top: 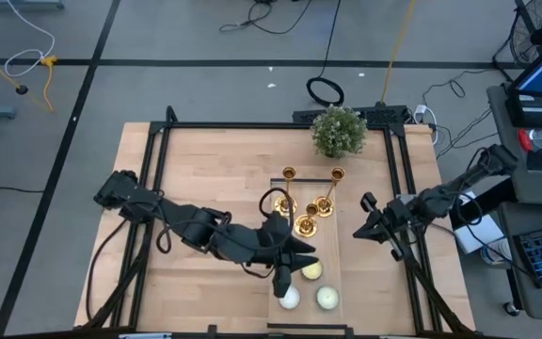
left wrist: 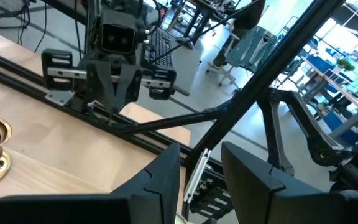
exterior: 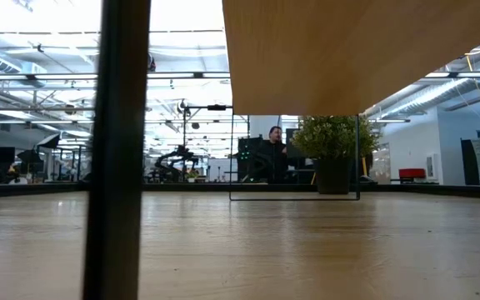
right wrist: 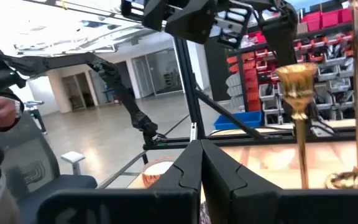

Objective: Pick & Place candle stick holders
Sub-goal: Put the red patterned scented candle on the shelf

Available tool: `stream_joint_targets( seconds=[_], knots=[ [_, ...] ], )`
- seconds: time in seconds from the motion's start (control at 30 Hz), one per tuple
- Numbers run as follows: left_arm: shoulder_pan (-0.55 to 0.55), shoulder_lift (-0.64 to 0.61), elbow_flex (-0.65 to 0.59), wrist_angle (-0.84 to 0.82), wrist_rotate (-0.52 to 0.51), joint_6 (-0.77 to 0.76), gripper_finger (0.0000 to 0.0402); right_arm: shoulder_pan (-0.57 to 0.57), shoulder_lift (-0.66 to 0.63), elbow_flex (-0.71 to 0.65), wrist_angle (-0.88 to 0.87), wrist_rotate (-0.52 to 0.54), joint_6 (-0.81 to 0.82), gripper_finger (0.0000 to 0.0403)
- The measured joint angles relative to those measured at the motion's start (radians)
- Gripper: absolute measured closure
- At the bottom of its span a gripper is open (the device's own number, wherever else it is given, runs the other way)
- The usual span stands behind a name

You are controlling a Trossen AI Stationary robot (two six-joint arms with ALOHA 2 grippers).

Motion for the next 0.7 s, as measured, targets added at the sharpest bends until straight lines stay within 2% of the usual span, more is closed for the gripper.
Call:
stream_joint_targets(
  seconds=[0.7],
  knots=[
    [0.048,0.000,0.000,-0.025,0.011,0.030,0.0280,-0.226,-0.090,-0.142,-0.015,-0.046,0.060,0.0403]
  ],
)
